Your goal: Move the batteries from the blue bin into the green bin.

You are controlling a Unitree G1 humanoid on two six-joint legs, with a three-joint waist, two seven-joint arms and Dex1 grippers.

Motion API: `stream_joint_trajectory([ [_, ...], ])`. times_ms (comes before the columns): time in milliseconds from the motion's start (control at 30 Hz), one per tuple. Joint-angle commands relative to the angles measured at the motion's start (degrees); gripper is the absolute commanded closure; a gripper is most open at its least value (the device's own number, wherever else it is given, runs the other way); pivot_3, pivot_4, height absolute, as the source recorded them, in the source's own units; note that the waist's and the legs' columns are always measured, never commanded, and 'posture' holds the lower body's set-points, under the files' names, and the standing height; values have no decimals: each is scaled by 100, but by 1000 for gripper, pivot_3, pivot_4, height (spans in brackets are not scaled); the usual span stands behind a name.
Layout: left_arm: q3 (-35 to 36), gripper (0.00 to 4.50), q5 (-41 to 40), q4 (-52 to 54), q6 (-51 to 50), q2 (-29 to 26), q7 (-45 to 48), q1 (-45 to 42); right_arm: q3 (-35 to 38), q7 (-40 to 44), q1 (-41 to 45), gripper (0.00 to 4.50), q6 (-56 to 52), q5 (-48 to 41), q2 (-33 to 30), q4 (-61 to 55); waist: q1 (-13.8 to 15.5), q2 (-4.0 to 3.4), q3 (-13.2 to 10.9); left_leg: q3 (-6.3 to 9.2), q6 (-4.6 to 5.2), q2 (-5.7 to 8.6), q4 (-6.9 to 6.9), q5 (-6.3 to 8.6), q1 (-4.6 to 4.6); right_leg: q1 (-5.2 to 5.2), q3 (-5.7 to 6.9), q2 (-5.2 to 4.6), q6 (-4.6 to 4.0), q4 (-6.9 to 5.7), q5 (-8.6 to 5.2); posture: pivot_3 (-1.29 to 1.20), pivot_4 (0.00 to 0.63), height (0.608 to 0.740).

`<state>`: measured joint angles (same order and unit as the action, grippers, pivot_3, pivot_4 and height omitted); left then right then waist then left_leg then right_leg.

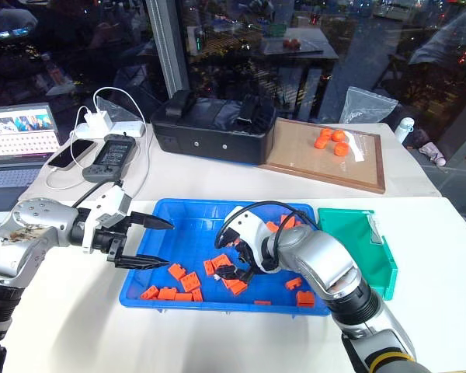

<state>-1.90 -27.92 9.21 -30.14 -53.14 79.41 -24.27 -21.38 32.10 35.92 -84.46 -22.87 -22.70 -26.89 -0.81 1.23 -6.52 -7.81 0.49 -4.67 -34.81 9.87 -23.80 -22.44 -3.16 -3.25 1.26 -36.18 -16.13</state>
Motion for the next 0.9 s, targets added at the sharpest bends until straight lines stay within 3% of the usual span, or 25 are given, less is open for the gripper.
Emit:
stream_joint_trajectory([
  [33, 185, 0, -191, 305, -123, -76, -61, 101, 46, -98, -72, 138, -144, -172, 168, -68, -2, 1, 1, 0, 0, -1, 0, 0, 1, 1, 0, 0, 0, 0, 0, 0, 150, 735],
  [133, 216, 0, -233, 404, -178, -98, -85, 180, -71, -115, -129, 138, -136, -218, 132, -31, -3, 1, 1, 0, 0, -1, -1, 0, 0, 0, 1, -1, -1, -1, 0, 0, 150, 735],
  [233, 241, 0, -260, 462, -206, -110, -117, 255, -203, -87, -133, 827, -40, -230, -11, 35, 5, 1, 1, 1, 0, 0, -2, 0, 1, 3, 7, -3, -1, 1, -1, 0, 150, 735],
  [433, 215, 0, -316, 553, -296, -67, -184, 305, -80, 31, 74, 2925, -21, -369, -263, -32, -1, 1, 1, 3, 0, 0, 0, 0, 1, 3, 9, -5, -5, 2, -2, 0, 150, 735],
  [467, 203, 0, -312, 547, -290, -54, -192, 297, 66, 73, 161, 3112, -41, -419, -331, -81, -1, 2, 1, 3, 0, 0, 1, 0, 1, 2, 9, -5, -5, 2, -2, 0, 150, 735],
  [600, 182, 0, -338, 544, -286, 9, -239, 279, 532, 290, 402, 3129, -217, -681, -759, -305, 12, 2, 1, 3, 0, 0, 1, 0, 0, 0, 9, -7, -5, 3, -2, 0, 150, 735],
  [700, 147, 0, -344, 494, -257, 120, -301, 227, 596, 677, 355, 3129, -119, -883, -1602, -580, 37, 1, 1, 8, -1, 0, 4, 1, 2, -13, 23, -11, -9, 15, -5, 0, 150, 735],
  [800, 87, 0, -287, 408, -181, 246, -366, 173, 352, 795, 123, 3129, 285, -757, -2189, -566, 28, 5, 3, 7, -1, 1, 7, 1, 0, -12, 31, -18, -37, 22, -22, 0, 150, 735],
  [900, 53, 0, -250, 385, -132, 381, -457, 134, 87, 750, -101, 3129, 676, -553, -2387, -421, 12, 5, 3, 12, 0, 1, 8, 1, -1, 13, 30, -17, -35, 19, -21, 0, 150, 735],
])
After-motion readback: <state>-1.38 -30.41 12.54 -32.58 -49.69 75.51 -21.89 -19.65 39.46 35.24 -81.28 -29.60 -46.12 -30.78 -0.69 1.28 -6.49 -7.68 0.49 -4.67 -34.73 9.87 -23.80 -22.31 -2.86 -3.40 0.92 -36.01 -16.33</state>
